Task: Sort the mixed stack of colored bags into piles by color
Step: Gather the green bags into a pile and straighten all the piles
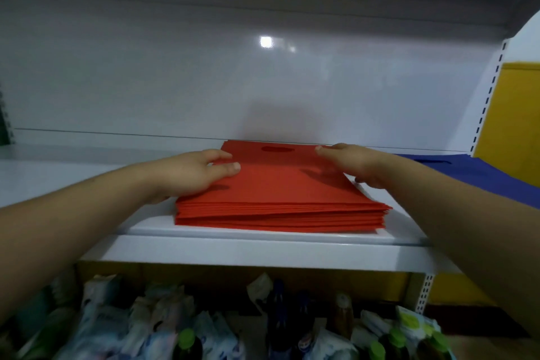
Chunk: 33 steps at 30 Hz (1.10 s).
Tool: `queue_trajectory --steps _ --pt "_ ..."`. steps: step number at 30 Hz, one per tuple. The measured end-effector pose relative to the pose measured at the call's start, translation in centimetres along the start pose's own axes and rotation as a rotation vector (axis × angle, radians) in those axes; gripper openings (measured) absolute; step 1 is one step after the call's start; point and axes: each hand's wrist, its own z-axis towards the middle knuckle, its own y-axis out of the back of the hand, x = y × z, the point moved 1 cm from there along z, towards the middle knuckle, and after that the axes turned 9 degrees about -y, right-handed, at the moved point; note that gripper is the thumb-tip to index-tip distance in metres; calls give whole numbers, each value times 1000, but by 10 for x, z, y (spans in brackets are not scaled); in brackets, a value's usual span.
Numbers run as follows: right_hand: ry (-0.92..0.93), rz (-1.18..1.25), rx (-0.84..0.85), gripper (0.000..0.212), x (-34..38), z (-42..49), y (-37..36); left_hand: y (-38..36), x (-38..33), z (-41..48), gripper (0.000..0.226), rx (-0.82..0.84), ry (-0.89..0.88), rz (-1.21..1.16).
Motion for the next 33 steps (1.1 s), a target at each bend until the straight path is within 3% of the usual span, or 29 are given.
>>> queue_trajectory --steps 6,9,11,17,22,23,27,30,33 --pt "-58 222 36 51 4 29 -18 -16 -9 -6 39 -39 -22 -143" --pt "-90 251 12 50 0 30 -15 -13 -6 -7 26 -77 8 -282" --pt "-94 233 -29 47 -3 31 -14 -15 -2 -6 30 -65 21 -316" --pt "20 167 -6 47 -12 41 -18 -10 -2 -12 65 13 -21 -222" --pt "23 89 -28 71 -15 42 -16 -4 1 -36 99 184 -174 203" --pt "24 83 -33 69 -15 40 -16 -5 2 -38 100 180 -193 229" --pt "22 53 -30 69 -17 35 -16 -8 6 -39 67 92 -249 249" --pt "22 55 -18 68 -18 32 -15 -8 8 -40 95 98 -275 264" --pt "28 29 -32 68 -18 32 -15 -10 8 -40 80 104 -287 260"
